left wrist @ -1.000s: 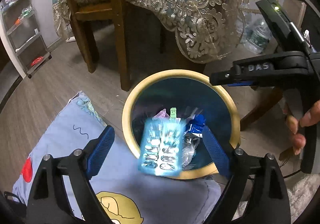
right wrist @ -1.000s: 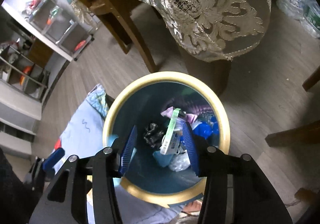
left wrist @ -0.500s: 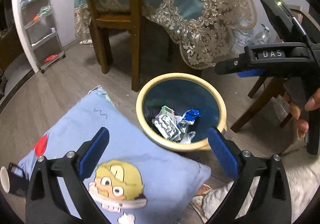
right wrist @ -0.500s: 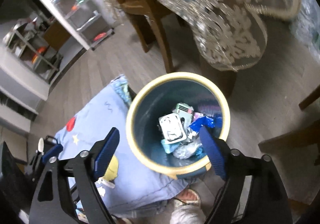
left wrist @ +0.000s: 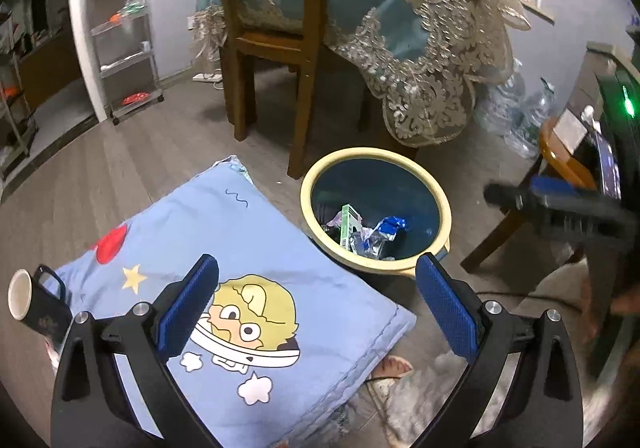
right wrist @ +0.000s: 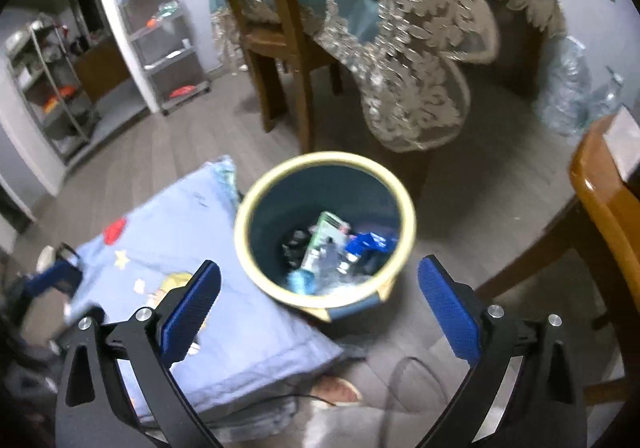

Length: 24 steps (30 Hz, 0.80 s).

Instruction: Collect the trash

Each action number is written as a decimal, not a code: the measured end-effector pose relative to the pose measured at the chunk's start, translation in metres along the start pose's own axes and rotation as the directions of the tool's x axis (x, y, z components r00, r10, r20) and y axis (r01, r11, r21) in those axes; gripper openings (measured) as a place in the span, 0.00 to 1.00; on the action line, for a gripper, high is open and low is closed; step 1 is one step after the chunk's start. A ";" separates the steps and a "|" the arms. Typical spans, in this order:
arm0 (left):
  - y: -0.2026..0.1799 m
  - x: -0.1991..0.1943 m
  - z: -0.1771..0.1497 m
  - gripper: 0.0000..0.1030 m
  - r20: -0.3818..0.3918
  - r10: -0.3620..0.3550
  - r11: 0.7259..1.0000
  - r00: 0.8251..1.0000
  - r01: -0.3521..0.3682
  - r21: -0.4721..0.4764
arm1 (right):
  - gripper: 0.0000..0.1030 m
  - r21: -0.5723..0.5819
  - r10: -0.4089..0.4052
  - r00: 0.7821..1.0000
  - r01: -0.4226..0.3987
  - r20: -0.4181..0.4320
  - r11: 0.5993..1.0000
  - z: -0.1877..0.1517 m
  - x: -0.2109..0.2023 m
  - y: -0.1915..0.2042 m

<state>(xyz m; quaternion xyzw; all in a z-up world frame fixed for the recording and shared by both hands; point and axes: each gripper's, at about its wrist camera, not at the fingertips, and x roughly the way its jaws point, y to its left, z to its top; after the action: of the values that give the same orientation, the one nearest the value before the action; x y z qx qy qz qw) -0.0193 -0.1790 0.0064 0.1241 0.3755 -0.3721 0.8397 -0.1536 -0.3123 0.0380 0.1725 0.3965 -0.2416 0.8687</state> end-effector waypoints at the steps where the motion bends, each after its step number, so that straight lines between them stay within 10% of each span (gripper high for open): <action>1: 0.001 0.003 -0.001 0.94 -0.002 0.010 1.000 1.000 -0.010 -0.013 | 0.95 0.012 0.008 1.000 -0.008 0.004 1.000 -0.003 -0.002 0.000; 24: -0.008 0.030 -0.006 0.94 0.007 0.108 0.992 0.994 -0.108 0.065 | 0.95 -0.032 -0.056 0.991 0.060 0.121 0.998 -0.007 -0.009 0.011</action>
<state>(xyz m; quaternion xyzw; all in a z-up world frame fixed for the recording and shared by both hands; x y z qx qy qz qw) -0.0151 -0.1979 -0.0190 0.1709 0.3546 -0.3382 0.8548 -0.1565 -0.2974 0.0416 0.1307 0.3528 -0.2697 0.8864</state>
